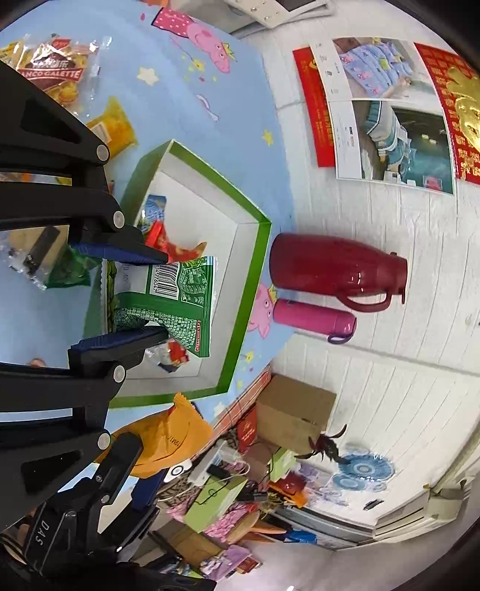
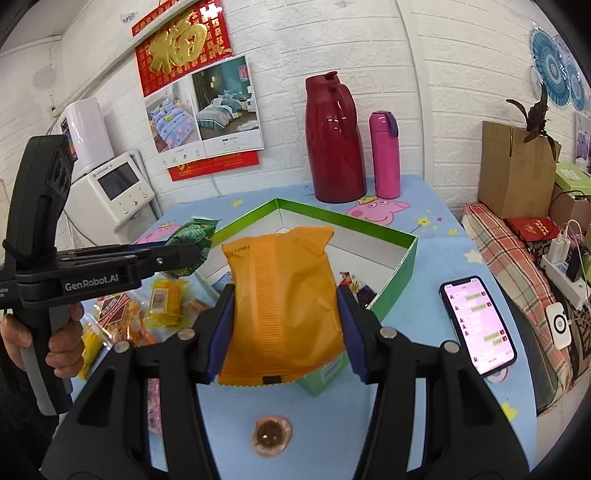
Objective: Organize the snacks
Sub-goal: 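Carry both packets into the green box and open both tools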
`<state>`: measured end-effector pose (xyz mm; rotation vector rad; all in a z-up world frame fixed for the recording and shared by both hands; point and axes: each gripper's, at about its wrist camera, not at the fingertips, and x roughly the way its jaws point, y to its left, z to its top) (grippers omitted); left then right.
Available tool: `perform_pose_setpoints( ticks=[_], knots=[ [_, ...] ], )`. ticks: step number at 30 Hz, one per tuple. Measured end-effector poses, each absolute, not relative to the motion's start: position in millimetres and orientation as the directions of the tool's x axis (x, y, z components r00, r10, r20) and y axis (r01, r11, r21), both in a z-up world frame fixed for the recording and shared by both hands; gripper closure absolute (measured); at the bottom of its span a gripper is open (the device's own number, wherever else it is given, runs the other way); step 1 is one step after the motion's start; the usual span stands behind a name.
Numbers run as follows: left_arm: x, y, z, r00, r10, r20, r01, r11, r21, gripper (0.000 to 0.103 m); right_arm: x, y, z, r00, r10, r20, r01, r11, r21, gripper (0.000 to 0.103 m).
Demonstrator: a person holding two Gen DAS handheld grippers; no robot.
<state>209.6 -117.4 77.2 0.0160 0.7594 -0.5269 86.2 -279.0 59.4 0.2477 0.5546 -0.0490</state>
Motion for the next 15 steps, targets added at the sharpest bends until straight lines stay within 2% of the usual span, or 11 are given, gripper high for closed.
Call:
perform_pose_setpoints(
  ticks=[8, 9, 10, 11, 12, 15],
  knots=[
    [266, -139, 44, 0.587, -0.397, -0.706, 0.421, 0.894, -0.153, 0.068, 139, -291, 25, 0.812, -0.003, -0.583, 0.141, 0.972, 0.191, 0.047],
    [270, -140, 39, 0.582, -0.396, -0.710, 0.425, 0.893, -0.150, 0.060, 145, -290, 18, 0.805, 0.006, -0.594, 0.128, 0.975, 0.183, 0.042],
    [274, -142, 33, 0.568, -0.390, -0.724, 0.426, 0.893, -0.147, 0.035, 150, -290, 13, 0.793, 0.006, -0.610, 0.122, 0.978, 0.168, 0.036],
    [277, -142, 26, 0.556, -0.376, -0.741, 0.416, 0.898, -0.144, 0.022, 152, -289, 8, 0.781, -0.012, -0.625, 0.130, 0.981, 0.143, 0.022],
    [276, -139, 22, 0.560, -0.365, -0.744, 0.400, 0.905, -0.142, 0.014, 152, -288, 5, 0.777, -0.027, -0.629, 0.136, 0.983, 0.125, 0.016],
    [272, -132, 16, 0.577, -0.363, -0.732, 0.396, 0.908, -0.138, 0.014, 146, -286, 5, 0.793, -0.033, -0.609, 0.121, 0.987, 0.103, 0.013]
  ],
)
